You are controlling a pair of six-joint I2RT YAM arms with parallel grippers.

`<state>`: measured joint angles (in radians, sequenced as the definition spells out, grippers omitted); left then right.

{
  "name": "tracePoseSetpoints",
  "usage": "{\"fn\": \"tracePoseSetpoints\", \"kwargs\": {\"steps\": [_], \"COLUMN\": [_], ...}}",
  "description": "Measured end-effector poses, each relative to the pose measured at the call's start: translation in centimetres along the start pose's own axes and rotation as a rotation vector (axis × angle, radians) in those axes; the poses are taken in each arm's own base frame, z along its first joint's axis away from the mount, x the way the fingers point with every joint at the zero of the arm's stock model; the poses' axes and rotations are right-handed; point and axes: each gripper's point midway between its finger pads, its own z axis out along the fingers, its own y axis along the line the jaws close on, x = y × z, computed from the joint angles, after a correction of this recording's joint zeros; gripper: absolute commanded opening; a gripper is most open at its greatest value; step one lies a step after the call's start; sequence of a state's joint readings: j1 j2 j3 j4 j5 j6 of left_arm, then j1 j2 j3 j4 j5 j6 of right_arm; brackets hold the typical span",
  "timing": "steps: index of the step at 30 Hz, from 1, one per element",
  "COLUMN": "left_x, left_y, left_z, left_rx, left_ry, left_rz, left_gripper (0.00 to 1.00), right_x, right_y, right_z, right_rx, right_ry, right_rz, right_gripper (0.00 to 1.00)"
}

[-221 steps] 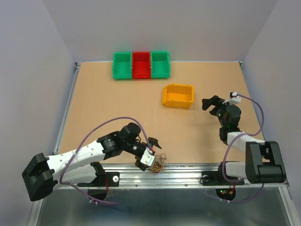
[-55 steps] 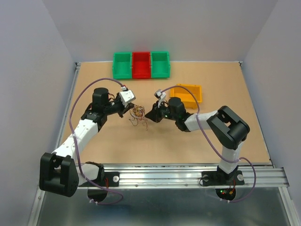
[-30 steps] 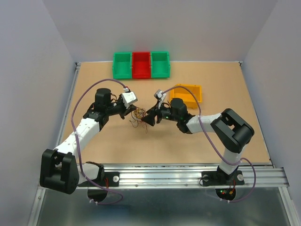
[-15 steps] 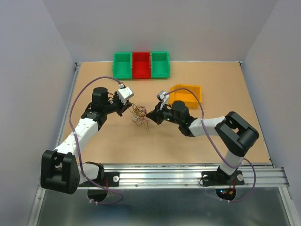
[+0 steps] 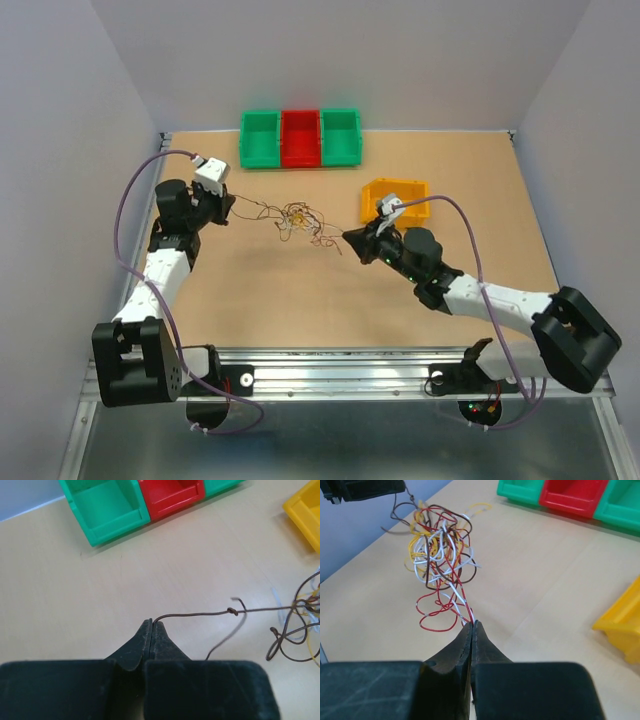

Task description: Untangle the cables

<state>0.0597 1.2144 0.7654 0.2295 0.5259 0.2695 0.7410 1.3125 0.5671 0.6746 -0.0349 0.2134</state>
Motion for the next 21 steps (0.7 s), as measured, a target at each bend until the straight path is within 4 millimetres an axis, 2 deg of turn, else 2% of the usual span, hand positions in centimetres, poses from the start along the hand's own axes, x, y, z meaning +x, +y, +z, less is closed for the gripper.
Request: {"fn": "tracePoseSetpoints", "kwargs": {"steps": [4,8,13,17,21], "left_x": [-0.5,-0.9,-1.2,-1.4,-1.8], "left_y": [0.7,2.9,3.9,3.4,1.0], "left_z": [0.0,-0.4,-0.6,-0.5,-0.3], "left_rx": [-0.036,-0.124,-0.168,-0.14,-0.02], "left_ry": [-0.018,-0.036,-0.047,-0.057,-0.077], "left_rz": [-0.01,-0.026,-0.03,-0.025,0.006], "left_gripper": [0.0,0.0,0.0,0.0,0.0], "right_x": [-1.9,-4.2,-4.4,-4.1,-3.3], "right_y": [-0.8,-1.3,-2.0,-2.0,-1.0], "right_z": [-2.9,-5.4,-6.7,-6.9,-6.7], "right_rx": [0.064,0.111,0.152,0.154,0.088], "right_ry": [-0.057,-0.137,-0.144,-0.127,-0.093], "right_rz": [0.001,0.005,0.006,-0.001,-0.025], "right_gripper": [0.01,0.01,0.01,0.01,0.01]}}
